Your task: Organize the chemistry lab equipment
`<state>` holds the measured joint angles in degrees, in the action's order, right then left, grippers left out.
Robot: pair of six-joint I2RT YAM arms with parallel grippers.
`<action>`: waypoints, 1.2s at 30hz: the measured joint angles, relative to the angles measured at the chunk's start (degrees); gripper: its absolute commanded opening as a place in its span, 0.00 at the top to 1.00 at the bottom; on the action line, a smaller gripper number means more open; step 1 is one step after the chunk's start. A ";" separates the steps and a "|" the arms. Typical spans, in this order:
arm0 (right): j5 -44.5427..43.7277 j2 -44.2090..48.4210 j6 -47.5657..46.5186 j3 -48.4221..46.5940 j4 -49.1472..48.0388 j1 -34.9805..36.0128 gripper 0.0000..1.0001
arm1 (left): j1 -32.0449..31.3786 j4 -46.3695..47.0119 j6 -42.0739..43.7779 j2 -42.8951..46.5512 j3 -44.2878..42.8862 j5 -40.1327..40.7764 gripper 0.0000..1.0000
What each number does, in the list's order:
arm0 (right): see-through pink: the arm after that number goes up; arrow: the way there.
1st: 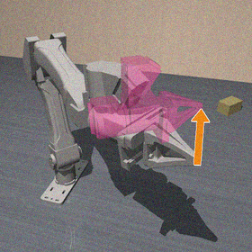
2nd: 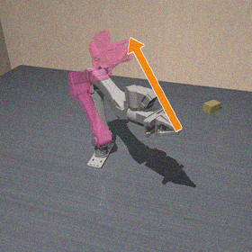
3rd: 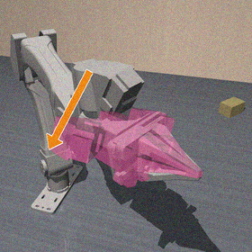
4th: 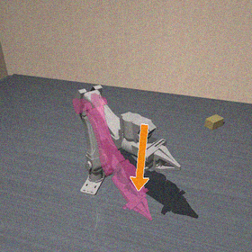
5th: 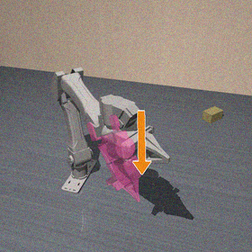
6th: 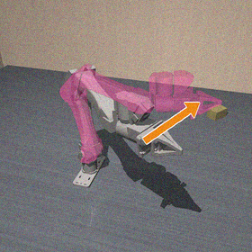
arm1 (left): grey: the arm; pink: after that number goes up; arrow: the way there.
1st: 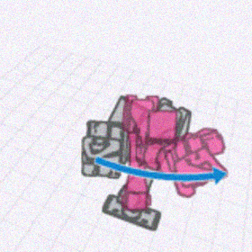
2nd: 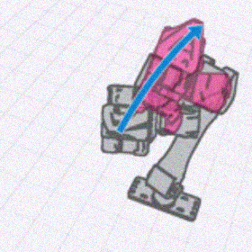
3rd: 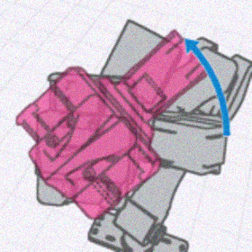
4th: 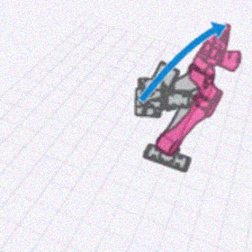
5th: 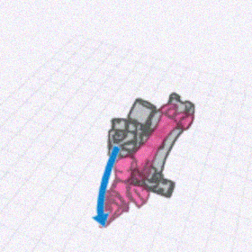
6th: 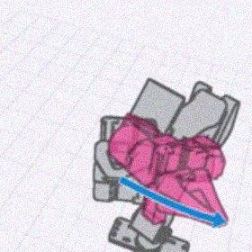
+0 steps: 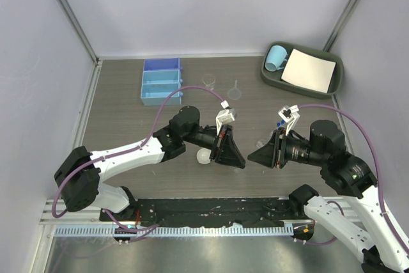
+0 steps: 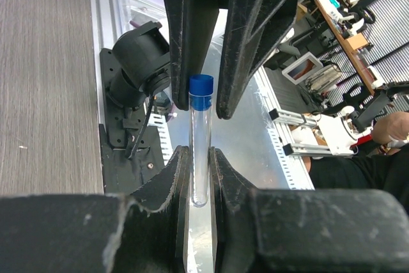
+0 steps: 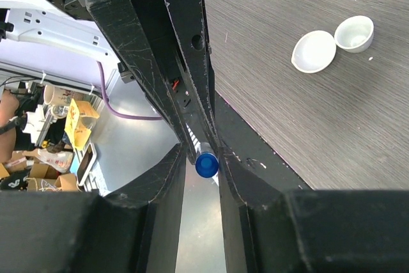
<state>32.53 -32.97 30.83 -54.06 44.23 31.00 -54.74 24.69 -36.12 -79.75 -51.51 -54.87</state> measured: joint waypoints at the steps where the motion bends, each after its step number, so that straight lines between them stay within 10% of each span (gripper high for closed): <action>1: 0.02 0.00 0.00 0.02 -0.02 0.00 0.73 | 0.00 0.00 -0.02 -0.02 0.00 -0.04 0.84; 6: -0.07 0.00 0.15 0.04 0.00 0.00 0.99 | 0.00 0.39 -0.76 -0.02 0.00 -0.59 0.78; 20: -0.90 -0.17 0.42 0.04 0.17 0.00 0.99 | 0.50 -7.15 0.98 -0.22 -5.49 1.60 0.30; 36: -36.35 -7.08 -1.75 -4.72 9.57 0.00 0.99 | 0.87 -42.14 8.57 -0.22 -18.86 42.73 0.29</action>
<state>-3.81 -40.05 29.08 -58.78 53.80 31.00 -53.87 -17.45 -27.55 -79.96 -70.37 -12.14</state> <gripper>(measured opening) 0.160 0.711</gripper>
